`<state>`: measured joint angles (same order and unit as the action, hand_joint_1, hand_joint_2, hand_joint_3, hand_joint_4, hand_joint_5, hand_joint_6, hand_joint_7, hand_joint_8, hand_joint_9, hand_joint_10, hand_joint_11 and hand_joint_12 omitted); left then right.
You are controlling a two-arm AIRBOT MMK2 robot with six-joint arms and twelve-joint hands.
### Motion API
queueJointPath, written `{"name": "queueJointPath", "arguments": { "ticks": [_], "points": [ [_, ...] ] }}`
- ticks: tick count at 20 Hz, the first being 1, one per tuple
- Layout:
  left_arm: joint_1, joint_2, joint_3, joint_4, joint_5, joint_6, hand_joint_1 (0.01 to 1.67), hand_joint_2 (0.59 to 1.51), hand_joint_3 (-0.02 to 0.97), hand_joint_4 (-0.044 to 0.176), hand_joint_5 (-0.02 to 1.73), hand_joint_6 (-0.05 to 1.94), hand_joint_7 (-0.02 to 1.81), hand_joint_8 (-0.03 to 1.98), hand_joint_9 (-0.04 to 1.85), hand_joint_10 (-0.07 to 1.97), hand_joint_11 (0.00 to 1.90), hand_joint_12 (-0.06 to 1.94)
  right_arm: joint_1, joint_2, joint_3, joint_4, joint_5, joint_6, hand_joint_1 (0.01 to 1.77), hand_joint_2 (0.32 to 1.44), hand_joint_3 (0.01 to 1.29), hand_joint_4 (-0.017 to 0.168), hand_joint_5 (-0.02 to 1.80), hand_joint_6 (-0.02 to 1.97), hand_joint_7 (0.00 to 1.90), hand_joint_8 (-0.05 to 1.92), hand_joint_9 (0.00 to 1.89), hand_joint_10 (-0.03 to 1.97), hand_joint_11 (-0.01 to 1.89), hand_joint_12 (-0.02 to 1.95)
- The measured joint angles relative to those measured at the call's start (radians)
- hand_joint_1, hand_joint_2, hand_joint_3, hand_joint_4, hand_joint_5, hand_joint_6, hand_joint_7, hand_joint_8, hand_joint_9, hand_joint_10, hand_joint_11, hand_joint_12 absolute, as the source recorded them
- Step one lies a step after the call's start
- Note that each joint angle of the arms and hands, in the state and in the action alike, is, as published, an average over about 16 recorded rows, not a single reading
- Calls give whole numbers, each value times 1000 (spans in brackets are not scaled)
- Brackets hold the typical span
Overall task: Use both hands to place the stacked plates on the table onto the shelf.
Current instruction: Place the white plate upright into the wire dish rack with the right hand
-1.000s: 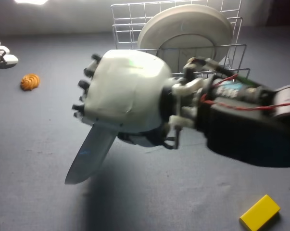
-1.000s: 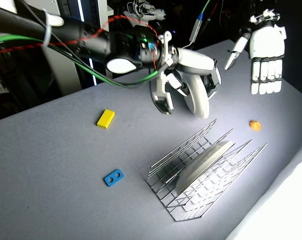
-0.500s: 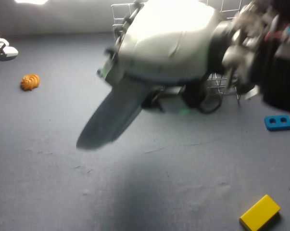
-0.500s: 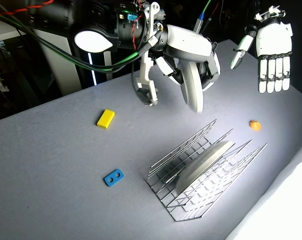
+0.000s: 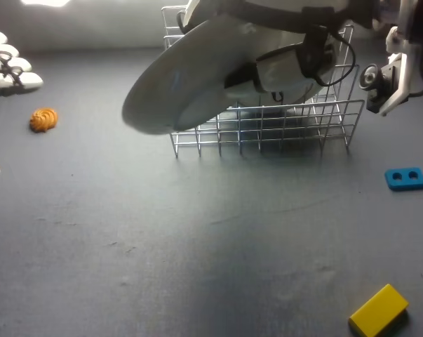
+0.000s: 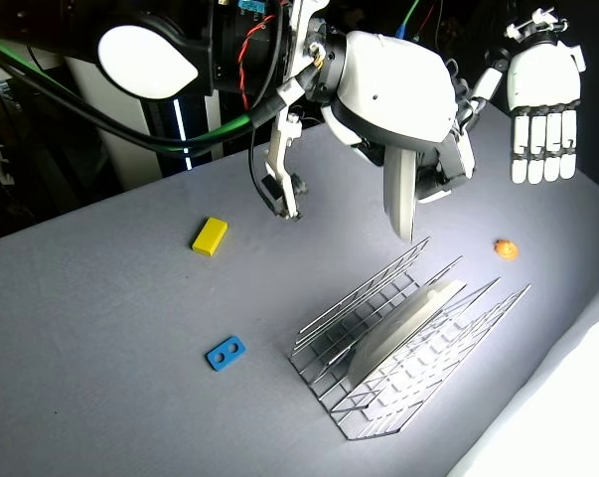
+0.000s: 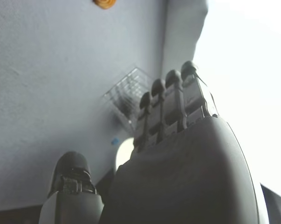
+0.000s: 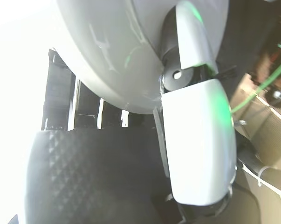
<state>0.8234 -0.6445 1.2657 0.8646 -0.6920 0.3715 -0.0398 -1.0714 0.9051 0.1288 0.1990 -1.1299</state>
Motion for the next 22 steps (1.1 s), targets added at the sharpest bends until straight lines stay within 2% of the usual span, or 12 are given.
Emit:
{"name": "queueJointPath", "arguments": {
  "ticks": [9, 14, 22],
  "points": [
    [-6, -3, -28, 138, -197, -3, 14, 1151, 6, 2, 79, 13, 105, 9, 71, 12, 38, 25, 8, 19, 30, 133, 30, 27, 1204, 1025, 15, 13, 903, 1051, 1013, 994, 1197, 164, 728, 1327],
    [-10, -4, -44, 186, -299, -8, 13, 1149, 5, 2, 88, 13, 116, 10, 80, 12, 42, 35, -4, 26, 47, 226, 60, 24, 1204, 1025, 15, 10, 903, 1038, 1013, 997, 1192, 180, 720, 1339],
    [-59, -7, -64, 256, -406, -33, 12, 1147, 5, 2, 96, 13, 122, 9, 87, 13, 45, 40, -28, 26, 72, 317, 83, 19, 1205, 1024, 15, 3, 892, 1046, 1020, 991, 1174, 223, 701, 1359]
  ]
}}
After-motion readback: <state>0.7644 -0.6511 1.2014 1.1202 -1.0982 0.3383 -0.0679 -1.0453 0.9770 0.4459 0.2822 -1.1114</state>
